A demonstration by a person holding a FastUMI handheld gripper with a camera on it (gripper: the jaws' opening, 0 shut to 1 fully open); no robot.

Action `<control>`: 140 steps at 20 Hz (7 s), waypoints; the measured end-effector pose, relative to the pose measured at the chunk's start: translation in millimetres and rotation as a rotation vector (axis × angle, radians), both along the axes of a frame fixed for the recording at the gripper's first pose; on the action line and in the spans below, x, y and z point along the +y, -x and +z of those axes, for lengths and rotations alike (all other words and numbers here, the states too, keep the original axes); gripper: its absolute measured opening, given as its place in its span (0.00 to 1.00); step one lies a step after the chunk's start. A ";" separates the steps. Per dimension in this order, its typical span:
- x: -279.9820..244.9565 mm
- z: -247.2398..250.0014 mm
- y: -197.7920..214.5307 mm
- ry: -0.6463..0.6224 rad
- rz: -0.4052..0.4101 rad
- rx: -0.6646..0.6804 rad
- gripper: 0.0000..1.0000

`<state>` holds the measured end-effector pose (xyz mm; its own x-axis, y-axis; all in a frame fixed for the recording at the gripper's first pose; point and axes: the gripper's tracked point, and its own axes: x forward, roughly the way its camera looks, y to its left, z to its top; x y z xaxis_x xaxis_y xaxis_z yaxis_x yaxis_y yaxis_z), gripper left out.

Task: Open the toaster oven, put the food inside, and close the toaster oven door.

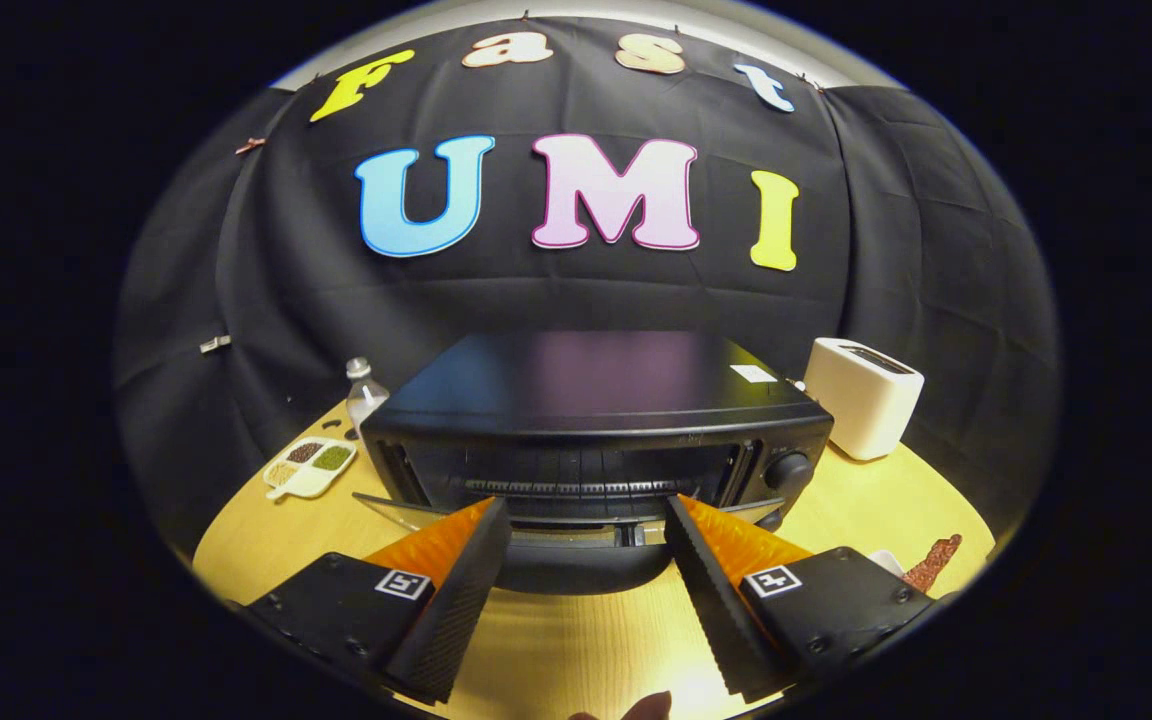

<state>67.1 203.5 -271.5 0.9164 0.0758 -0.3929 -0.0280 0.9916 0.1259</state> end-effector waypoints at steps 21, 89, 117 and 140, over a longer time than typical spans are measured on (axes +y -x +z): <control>1.5 -90.9 82.8 0.090 0.095 0.299 0.98; -256.9 3.4 108.2 -0.276 0.298 0.504 0.14; 8.1 -23.0 1.6 -0.509 0.148 0.330 0.14; -15.7 -78.1 -57.3 -0.233 -0.028 0.278 0.98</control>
<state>124.3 187.9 -349.6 0.7800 0.1688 -0.6026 0.0662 0.9353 0.3476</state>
